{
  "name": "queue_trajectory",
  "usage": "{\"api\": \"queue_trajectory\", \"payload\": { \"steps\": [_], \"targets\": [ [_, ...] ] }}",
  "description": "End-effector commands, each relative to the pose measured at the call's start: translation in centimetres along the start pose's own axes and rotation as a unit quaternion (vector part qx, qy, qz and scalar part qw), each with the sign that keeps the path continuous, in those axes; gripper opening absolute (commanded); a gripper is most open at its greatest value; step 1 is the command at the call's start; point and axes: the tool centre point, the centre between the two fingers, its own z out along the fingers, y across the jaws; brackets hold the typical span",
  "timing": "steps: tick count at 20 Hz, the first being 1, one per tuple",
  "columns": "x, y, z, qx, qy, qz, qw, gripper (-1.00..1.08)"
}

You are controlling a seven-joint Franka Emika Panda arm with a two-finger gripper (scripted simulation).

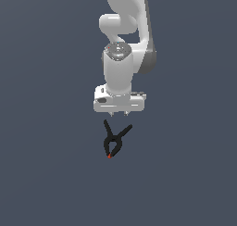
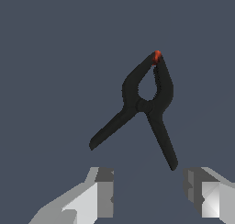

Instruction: Pick up the object and move it to a goal position.

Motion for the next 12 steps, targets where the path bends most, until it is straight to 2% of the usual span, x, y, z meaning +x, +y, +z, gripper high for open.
{"api": "queue_trajectory", "payload": {
  "steps": [1, 12],
  "targets": [
    [0.0, 0.0, 0.0, 0.0, 0.0, 0.0, 1.0, 0.28],
    [0.0, -0.6, 1.5, -0.008, 0.01, 0.036, 0.9993, 0.28]
  ]
}}
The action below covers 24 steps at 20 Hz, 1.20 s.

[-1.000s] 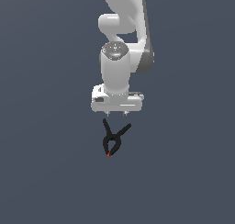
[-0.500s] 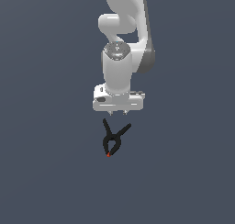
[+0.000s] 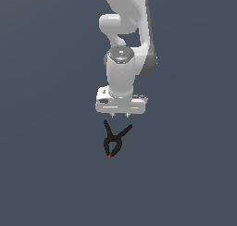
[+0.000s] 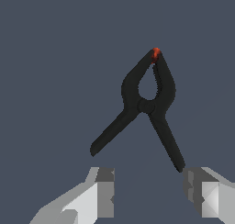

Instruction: Pick up the object and move it to a goal position.

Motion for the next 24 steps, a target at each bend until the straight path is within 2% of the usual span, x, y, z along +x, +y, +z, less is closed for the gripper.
{"api": "queue_trajectory", "payload": {
  "steps": [1, 7, 12, 18, 24],
  "targets": [
    [0.0, -0.3, 0.6, -0.003, 0.004, 0.014, 0.9999, 0.28],
    [-0.2, -1.1, 2.5, -0.013, 0.02, 0.061, 0.9978, 0.28],
    [-0.4, -1.9, 4.3, -0.021, 0.038, 0.11, 0.993, 0.28],
    [-0.8, -2.8, 6.2, -0.028, 0.062, 0.166, 0.9838, 0.28],
    [-1.3, -3.6, 7.9, -0.031, 0.089, 0.219, 0.971, 0.28]
  ]
}}
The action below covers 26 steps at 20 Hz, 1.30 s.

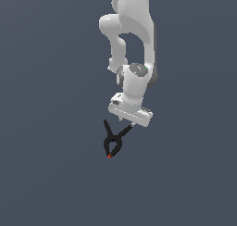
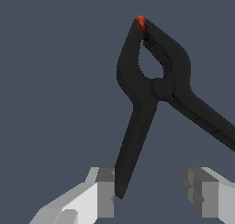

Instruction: Pick up the object and move it to a goal position.

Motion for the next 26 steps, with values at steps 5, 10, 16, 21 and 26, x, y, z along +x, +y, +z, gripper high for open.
{"api": "queue_trajectory", "payload": {
  "steps": [5, 10, 16, 21, 26],
  "targets": [
    [-1.1, -0.6, 1.4, 0.002, 0.03, 0.059, 0.9978, 0.28],
    [-1.9, -1.0, 2.2, 0.007, 0.052, 0.1, 0.9936, 0.28],
    [-2.5, -1.3, 2.7, 0.014, 0.071, 0.133, 0.9885, 0.28],
    [-2.8, -1.4, 2.9, 0.019, 0.08, 0.149, 0.9855, 0.28],
    [-2.9, -1.4, 2.9, 0.02, 0.083, 0.154, 0.9844, 0.28]
  ]
}}
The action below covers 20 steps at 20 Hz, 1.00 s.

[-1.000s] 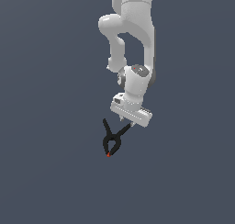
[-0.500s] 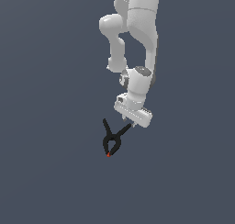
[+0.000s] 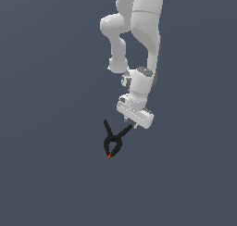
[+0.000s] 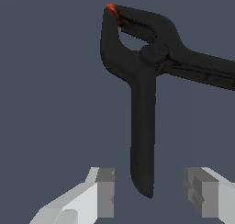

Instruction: Pick up the object and move it to a goal position.

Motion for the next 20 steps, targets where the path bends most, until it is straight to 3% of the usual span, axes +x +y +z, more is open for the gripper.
{"api": "queue_trajectory", "payload": {
  "steps": [1, 17, 18, 20],
  "targets": [
    [0.0, 0.0, 0.0, 0.0, 0.0, 0.0, 1.0, 0.28],
    [0.0, 0.0, 3.0, 0.0, 0.001, 0.002, 1.0, 0.28],
    [0.0, 0.0, 3.0, 0.0, 0.001, 0.002, 1.0, -1.0],
    [0.0, 0.0, 3.0, 0.0, 0.001, 0.002, 1.0, -1.0]
  ]
}}
